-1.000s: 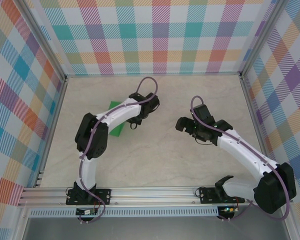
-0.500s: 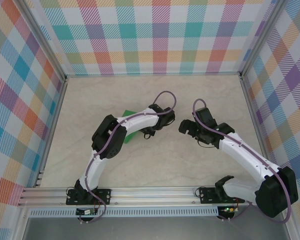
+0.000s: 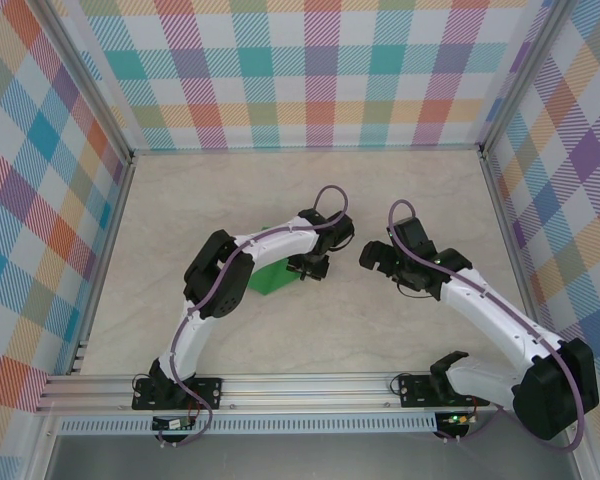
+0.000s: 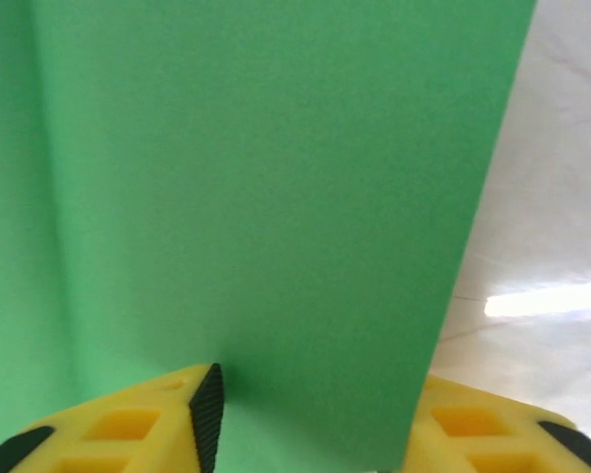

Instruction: Fold a paper plane with a square sheet of paper (pick it up from the middle)

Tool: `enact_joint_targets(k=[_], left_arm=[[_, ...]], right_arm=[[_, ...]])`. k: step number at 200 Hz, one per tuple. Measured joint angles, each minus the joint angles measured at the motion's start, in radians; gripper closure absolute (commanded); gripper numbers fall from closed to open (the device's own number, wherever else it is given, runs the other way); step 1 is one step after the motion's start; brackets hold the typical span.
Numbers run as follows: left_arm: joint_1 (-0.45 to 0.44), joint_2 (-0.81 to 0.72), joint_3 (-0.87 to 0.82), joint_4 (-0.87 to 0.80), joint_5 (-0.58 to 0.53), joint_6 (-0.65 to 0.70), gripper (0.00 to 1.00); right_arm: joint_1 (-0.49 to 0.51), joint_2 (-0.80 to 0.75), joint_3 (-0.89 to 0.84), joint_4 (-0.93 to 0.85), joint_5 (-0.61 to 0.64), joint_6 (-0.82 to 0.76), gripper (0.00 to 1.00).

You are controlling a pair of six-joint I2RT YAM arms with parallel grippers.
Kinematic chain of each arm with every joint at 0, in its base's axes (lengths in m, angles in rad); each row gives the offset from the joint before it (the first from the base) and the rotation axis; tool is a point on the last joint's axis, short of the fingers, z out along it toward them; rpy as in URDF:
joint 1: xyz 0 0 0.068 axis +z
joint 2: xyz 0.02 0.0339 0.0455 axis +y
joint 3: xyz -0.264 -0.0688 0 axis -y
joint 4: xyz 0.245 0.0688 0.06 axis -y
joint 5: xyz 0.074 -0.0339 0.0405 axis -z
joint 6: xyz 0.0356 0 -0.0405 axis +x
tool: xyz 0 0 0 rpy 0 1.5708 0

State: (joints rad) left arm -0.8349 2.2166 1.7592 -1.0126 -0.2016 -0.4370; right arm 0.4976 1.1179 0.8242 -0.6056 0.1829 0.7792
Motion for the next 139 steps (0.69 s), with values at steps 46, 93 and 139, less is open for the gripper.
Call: enact_joint_targets(k=[46, 93, 139], left_arm=[[0.039, -0.021, -0.029, 0.091, 0.209, 0.016, 0.34], [0.095, -0.077, -0.119, 0.178, 0.345, 0.013, 0.44], [0.134, -0.102, -0.193, 0.231, 0.384, -0.005, 0.72]], right_arm=[[0.000, 0.003, 0.000, 0.006, -0.028, 0.000, 0.03], [0.000, 0.075, 0.000, 0.053, -0.114, 0.012, 0.13], [0.000, 0.203, 0.002, 0.169, -0.234, 0.053, 0.42]])
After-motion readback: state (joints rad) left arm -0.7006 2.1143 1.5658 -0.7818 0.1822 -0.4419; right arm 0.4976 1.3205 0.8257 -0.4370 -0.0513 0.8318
